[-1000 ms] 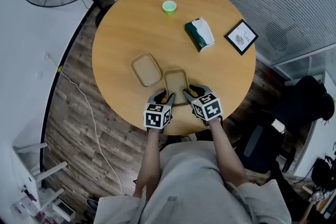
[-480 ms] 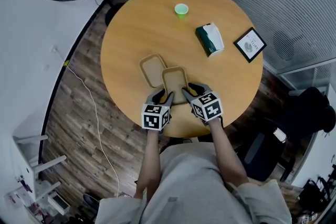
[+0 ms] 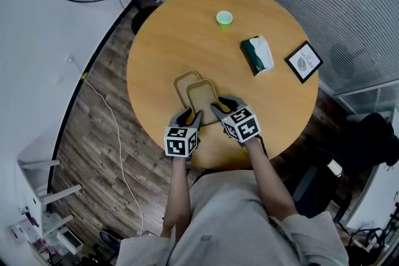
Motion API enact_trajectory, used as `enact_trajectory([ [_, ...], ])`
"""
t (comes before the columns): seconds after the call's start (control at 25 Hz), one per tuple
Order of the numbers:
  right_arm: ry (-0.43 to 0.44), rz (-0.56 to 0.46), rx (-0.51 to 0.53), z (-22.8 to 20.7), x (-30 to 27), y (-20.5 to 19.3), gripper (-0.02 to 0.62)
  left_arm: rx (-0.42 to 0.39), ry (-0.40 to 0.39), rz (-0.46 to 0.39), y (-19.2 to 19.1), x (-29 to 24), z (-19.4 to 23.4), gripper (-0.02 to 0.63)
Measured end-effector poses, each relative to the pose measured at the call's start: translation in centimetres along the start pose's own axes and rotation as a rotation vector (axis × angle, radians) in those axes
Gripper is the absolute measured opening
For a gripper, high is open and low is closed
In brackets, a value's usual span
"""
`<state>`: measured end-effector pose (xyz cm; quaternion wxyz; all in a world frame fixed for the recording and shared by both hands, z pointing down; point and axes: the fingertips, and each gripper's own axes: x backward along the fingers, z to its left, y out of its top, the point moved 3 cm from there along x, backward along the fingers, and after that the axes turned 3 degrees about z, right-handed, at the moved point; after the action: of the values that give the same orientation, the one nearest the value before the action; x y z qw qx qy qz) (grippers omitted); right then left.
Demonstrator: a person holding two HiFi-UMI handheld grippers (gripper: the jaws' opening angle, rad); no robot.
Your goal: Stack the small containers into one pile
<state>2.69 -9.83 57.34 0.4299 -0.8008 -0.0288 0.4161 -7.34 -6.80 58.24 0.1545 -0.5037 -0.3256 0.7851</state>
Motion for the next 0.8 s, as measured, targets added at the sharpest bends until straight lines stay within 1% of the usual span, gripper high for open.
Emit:
enact_trajectory([
  [0.2, 0.023, 0.014, 0.05, 0.0, -2.1, 1.7, 0.137, 0.017, 0.024, -0.008, 0.9, -0.3, 2.1, 0.144],
  [0.4, 0.05, 0.036, 0.094, -0.2, -4.4, 3.0, 0.137, 0.032, 0.048, 0.003, 1.3, -0.9, 4.0, 0.144],
  [0.56, 0.062, 0.051, 0.127, -0.3, -6.2, 3.8, 0.137, 0.031, 0.059, 0.006, 1.8, -1.3, 5.5, 0.144],
  [0.8, 0.075, 0.067, 0.149, -0.2, -8.0, 4.2, 0.138, 0.036, 0.066, 0.011, 2.0, -2.1, 7.6, 0.144],
])
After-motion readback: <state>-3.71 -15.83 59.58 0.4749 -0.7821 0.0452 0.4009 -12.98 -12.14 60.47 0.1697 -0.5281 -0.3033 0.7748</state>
